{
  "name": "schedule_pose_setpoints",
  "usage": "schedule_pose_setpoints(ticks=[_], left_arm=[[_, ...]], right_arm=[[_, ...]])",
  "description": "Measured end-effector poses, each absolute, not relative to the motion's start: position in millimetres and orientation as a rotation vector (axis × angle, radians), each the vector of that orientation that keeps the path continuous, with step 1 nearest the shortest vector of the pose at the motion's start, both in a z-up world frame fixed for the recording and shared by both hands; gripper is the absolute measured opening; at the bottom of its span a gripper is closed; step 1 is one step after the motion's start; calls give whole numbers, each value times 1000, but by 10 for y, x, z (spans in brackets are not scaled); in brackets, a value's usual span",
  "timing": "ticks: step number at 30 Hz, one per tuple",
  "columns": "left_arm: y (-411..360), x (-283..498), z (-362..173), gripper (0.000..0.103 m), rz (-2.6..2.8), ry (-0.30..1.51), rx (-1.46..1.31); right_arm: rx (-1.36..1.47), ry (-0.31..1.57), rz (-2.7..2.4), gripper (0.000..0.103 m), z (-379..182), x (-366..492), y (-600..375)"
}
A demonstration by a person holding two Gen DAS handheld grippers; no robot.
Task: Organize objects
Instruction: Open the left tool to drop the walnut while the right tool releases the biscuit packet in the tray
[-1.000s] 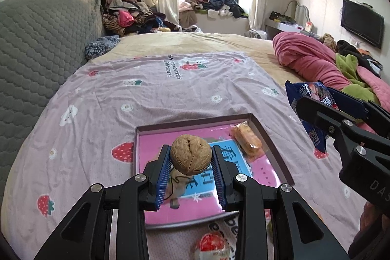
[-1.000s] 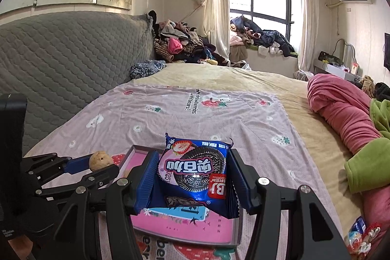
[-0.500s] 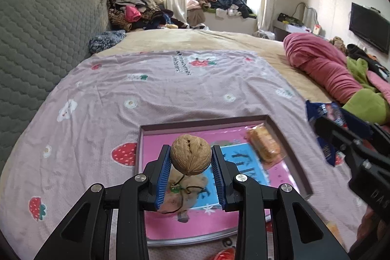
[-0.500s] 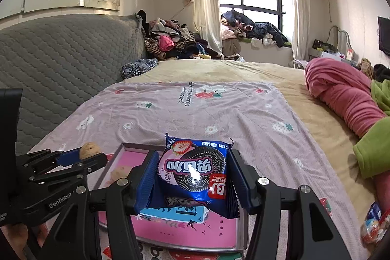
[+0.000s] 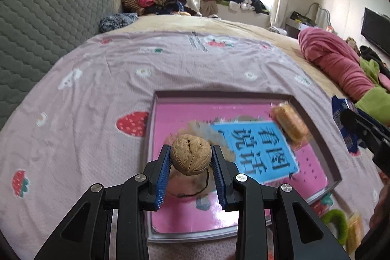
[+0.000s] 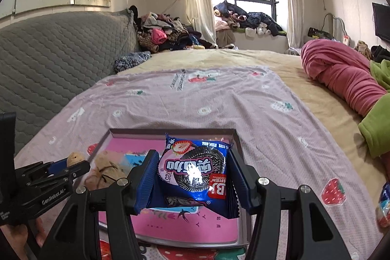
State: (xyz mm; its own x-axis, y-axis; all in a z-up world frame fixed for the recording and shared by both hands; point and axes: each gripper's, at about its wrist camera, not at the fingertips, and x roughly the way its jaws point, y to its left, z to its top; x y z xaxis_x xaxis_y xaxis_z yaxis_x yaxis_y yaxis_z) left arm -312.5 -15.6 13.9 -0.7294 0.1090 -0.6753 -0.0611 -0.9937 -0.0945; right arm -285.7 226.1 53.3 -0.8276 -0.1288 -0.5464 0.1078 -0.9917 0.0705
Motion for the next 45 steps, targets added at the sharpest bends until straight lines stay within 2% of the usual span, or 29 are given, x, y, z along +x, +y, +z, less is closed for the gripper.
schedule_pose_setpoints(ticks=[12,45], left_arm=[[-57,-3211,-235,34,2790,-34,-1172],[-88,-3270,-382,36,2749,-14,-1247]], right_arm=[[988,29,-2866,58,162,-3044,2219],[1280,109,-2846,60,-312,-3302,2312]])
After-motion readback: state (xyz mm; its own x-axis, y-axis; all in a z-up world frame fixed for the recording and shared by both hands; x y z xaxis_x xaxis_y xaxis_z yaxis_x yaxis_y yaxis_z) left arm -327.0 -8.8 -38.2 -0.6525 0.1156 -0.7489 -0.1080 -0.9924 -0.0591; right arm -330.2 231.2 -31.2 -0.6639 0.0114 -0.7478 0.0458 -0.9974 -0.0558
